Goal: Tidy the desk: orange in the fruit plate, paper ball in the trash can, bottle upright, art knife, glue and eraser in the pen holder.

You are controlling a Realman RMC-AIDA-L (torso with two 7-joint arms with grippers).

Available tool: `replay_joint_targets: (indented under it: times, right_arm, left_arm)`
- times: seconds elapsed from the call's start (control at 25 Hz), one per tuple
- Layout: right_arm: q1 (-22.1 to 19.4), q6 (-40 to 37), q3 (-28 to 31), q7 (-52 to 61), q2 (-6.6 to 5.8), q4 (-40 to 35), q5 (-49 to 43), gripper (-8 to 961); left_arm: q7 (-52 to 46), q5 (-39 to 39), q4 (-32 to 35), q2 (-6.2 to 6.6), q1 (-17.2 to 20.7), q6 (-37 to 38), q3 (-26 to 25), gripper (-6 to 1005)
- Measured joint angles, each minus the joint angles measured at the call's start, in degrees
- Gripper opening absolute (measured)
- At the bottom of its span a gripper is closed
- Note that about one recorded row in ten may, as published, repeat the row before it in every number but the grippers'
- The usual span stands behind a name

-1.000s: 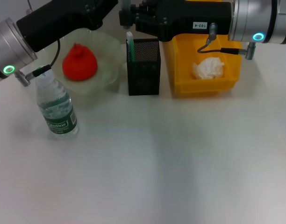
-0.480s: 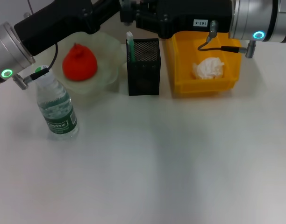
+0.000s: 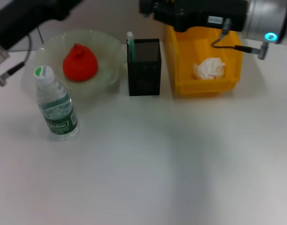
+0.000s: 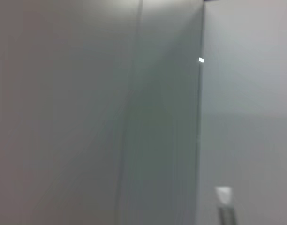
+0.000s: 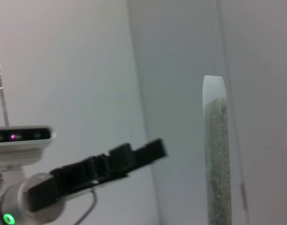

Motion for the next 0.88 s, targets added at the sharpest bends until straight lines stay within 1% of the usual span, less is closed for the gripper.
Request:
replay_joint_targets:
  times: [0.04,0.08,0.24,0.4,0.44,0.48,0.68,0.84,0.88]
  right_arm:
    - [-1.64,0.77,0.02,-0.63,-0.15,-0.44,0.75,145]
    - [-1.64,0.77,0.02,-0.63,-0.15,-0.44,0.75,145]
    - [-4.59,2.59,-0.02,-2.03,-0.29,-1.07,0.99,145]
    - [-5.26,4.70,-0.04,-3.81,-0.21,0.32,0.99,145]
    - [-5.02,6.62,-0.18,-5.20,-0.16,1.96,0.99,146]
    - [-5.02,6.62,-0.18,-5.20,-0.16,1.96,0.99,146]
    - [-2.90,13.35,-0.74,-8.17,-0.09,6.23,1.00,146]
    - [-0.88,18.52,-0.87,-10.25,-0.08,8.51,1.00,145]
    - [-0.88,18.52,-0.87,-10.25,-0.08,8.51,1.00,145]
  left_arm:
    - [0.76,-0.29,0.00,0.03,0.64,-0.06,-1.28,601]
    - [1.63,-0.32,0.00,0.06,1.08,-0.20,-2.48,600]
    - [3.28,-0.35,-0.67,0.13,1.50,-0.52,-4.28,599]
    - [4.42,-0.36,-1.72,0.20,1.47,-0.77,-5.69,598]
    - [5.24,-0.37,-2.15,0.21,1.35,-1.20,-6.41,598]
    - [5.39,-0.37,-2.19,0.21,1.32,-1.32,-6.44,598]
    - [6.64,-0.13,-2.47,0.20,0.97,-2.70,-6.43,598]
    - [8.60,-0.28,-2.72,0.13,0.96,-4.00,-6.48,598]
    - [9.11,-0.30,-2.78,0.08,1.02,-4.28,-6.47,597]
